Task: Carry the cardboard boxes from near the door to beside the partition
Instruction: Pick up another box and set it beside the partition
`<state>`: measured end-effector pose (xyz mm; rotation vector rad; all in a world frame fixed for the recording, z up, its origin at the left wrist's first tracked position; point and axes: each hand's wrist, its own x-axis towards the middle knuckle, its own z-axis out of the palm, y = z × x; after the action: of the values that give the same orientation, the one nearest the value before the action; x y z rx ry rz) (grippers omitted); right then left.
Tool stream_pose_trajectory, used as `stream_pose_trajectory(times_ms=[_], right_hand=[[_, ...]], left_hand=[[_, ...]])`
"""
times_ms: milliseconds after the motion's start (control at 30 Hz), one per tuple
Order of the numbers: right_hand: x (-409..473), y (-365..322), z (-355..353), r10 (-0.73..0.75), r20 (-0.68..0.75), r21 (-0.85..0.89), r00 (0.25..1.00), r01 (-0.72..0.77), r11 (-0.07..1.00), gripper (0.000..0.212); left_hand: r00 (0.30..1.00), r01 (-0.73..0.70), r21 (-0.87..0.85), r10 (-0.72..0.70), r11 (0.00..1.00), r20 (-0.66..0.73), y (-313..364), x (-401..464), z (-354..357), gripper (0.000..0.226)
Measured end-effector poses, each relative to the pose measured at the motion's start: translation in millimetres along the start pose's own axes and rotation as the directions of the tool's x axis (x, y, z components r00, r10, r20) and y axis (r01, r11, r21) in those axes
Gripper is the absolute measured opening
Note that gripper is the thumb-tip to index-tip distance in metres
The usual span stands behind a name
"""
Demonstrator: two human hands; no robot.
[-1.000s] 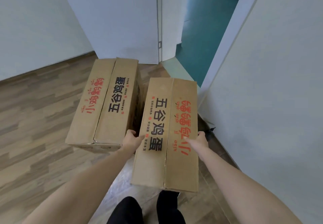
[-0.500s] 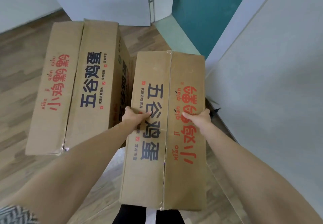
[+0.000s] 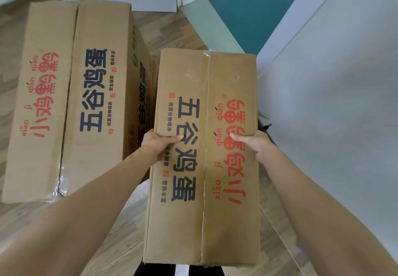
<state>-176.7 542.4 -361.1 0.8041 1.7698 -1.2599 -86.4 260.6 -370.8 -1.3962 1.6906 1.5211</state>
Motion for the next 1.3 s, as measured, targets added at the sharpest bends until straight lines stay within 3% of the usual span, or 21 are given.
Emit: stream_pose_trajectory(times_ms=[167,300,633,867,1100,1233,1300], right_hand=[[-4,-1,-7,0.008,0.090,0.048,0.996,-0.012,0.999,0.060],[-24,0,-10,-0.010,0.102,0.079,0.995,0.002,0.997,0.079],[-178,-7,-48,-0.202,0.053,0.217,0.978,0.186,0.958,0.089],[-318,54,-76,-0.372,-0.149,0.307,0.916,0.400,0.864,0.112],[-458,178,-80,-0.343,-0.416,0.394,0.842,0.507,0.766,0.116],[-535,262,-76,-0.270,-0.531,0.425,0.804,0.528,0.735,0.087],[-565,317,-75,-0.203,-0.595,0.451,0.777,0.532,0.717,0.068]], left_hand=[[1.000,-0.022,-0.041,0.022,0.999,0.001,4,-9,4,0.077],[0.998,-0.059,-0.062,0.060,0.996,0.013,7,-33,-3,0.072],[0.952,-0.300,0.020,0.299,0.954,0.060,51,-175,-36,0.082],[0.827,-0.539,0.035,0.522,0.841,0.208,37,-288,-49,0.075],[0.665,-0.656,0.008,0.574,0.754,0.478,-25,-386,-50,0.083],[0.584,-0.652,0.036,0.471,0.757,0.661,-72,-439,-38,0.105],[0.537,-0.664,0.064,0.415,0.745,0.735,-102,-468,-25,0.096]])
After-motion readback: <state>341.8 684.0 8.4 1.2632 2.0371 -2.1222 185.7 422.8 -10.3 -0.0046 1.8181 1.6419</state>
